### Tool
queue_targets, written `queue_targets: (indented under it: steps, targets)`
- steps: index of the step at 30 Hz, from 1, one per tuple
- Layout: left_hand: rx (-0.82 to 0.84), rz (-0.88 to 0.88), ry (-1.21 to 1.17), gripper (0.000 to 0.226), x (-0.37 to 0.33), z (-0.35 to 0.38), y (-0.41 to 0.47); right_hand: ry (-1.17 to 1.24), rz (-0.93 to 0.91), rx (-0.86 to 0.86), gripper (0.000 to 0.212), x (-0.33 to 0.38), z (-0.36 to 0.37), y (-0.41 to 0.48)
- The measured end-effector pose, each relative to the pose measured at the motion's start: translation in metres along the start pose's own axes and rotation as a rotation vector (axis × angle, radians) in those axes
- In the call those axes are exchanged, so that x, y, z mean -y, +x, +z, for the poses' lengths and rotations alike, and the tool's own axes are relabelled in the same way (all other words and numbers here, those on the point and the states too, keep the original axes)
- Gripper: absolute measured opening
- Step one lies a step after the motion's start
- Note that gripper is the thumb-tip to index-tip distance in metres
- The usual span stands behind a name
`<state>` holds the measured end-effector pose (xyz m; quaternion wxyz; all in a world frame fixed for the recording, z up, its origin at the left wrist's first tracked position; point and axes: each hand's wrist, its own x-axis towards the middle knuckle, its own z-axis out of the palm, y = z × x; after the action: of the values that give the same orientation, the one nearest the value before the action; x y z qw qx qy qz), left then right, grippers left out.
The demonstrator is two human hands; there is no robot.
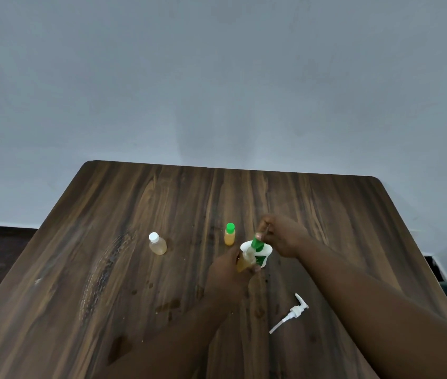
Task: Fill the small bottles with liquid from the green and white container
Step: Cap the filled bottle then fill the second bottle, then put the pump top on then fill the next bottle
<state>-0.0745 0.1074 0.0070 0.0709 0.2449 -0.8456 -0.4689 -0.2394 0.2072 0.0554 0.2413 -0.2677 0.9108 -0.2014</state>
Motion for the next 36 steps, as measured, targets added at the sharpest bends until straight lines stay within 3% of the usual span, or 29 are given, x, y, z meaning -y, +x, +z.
queue_targets:
  steps: [2, 5, 7, 9, 10, 13, 15, 17, 20, 22, 25, 30, 36]
  targets:
    - [0.01, -0.001, -0.039, 0.037, 0.008, 0.0, -0.003, 0.256, -0.006, -0.15, 0.008, -0.017, 0.011, -0.008]
    - [0.048, -0.051, -0.047, 0.035, 0.023, 0.003, -0.007, 0.269, 0.12, -0.432, 0.015, -0.061, 0.046, -0.044]
    - [0.056, -0.093, -0.03, 0.032, 0.031, 0.002, -0.01, 0.149, 0.32, -0.35, 0.051, -0.106, 0.082, -0.07]
    - [0.049, -0.118, -0.044, 0.031, 0.037, 0.0, -0.014, -0.05, 0.384, -0.301, 0.078, -0.142, 0.119, -0.086]
    - [0.05, -0.123, -0.055, 0.03, 0.039, -0.001, -0.016, -0.019, 0.373, -0.297, 0.074, -0.142, 0.128, -0.095]
    - [0.05, -0.116, -0.112, 0.037, 0.04, -0.002, -0.023, 0.195, 0.33, -0.429, 0.036, -0.125, 0.141, -0.111]
    - [0.061, -0.109, -0.136, 0.046, 0.039, -0.004, -0.028, 0.208, 0.262, -0.445, 0.032, -0.116, 0.143, -0.113]
    - [0.071, -0.105, -0.158, 0.042, 0.033, -0.007, -0.032, 0.309, 0.281, -0.429, 0.019, -0.107, 0.139, -0.11]
    - [0.081, -0.093, -0.191, 0.031, 0.024, -0.014, -0.037, 0.444, 0.326, -0.374, 0.043, -0.101, 0.133, -0.102]
    - [0.079, -0.086, -0.232, 0.036, 0.019, -0.022, -0.041, 0.48, 0.223, -0.351, 0.036, -0.089, 0.126, -0.107]
    - [0.064, -0.045, -0.269, 0.046, 0.011, -0.041, -0.044, 0.668, 0.112, -0.379, 0.043, -0.044, 0.085, -0.12]
    - [-0.019, 0.049, -0.249, 0.034, -0.01, -0.078, -0.04, 0.943, -0.256, -0.584, 0.04, 0.061, -0.022, -0.138]
    - [-0.066, 0.14, -0.223, 0.04, -0.038, -0.111, -0.03, 0.909, -0.49, -0.645, 0.045, 0.129, -0.067, -0.147]
